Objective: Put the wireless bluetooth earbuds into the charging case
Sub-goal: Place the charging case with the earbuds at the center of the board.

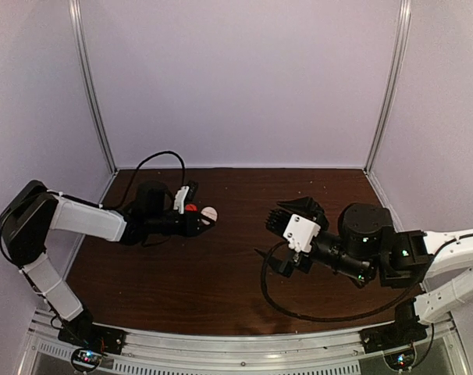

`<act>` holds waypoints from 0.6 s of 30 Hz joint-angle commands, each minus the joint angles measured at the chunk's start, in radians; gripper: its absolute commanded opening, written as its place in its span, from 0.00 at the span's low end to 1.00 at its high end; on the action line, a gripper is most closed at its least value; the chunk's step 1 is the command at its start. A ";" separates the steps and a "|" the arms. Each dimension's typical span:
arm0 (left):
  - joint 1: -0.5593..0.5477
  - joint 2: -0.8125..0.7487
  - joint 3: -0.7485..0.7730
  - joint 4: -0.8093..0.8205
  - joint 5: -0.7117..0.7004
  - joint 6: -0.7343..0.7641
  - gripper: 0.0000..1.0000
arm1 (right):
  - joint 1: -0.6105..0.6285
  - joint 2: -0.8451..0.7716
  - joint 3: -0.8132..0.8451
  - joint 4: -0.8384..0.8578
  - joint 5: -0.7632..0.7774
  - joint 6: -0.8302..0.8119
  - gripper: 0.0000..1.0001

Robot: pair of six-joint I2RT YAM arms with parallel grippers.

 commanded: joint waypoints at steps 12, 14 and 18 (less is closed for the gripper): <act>0.024 0.419 0.423 -0.217 -0.221 -0.088 0.00 | -0.022 -0.031 -0.058 0.053 -0.020 0.056 1.00; 0.030 0.459 0.462 -0.235 -0.219 -0.091 0.02 | -0.024 -0.033 -0.060 0.054 -0.024 0.056 1.00; 0.038 0.511 0.514 -0.261 -0.214 -0.090 0.06 | -0.025 -0.034 -0.061 0.057 -0.025 0.055 1.00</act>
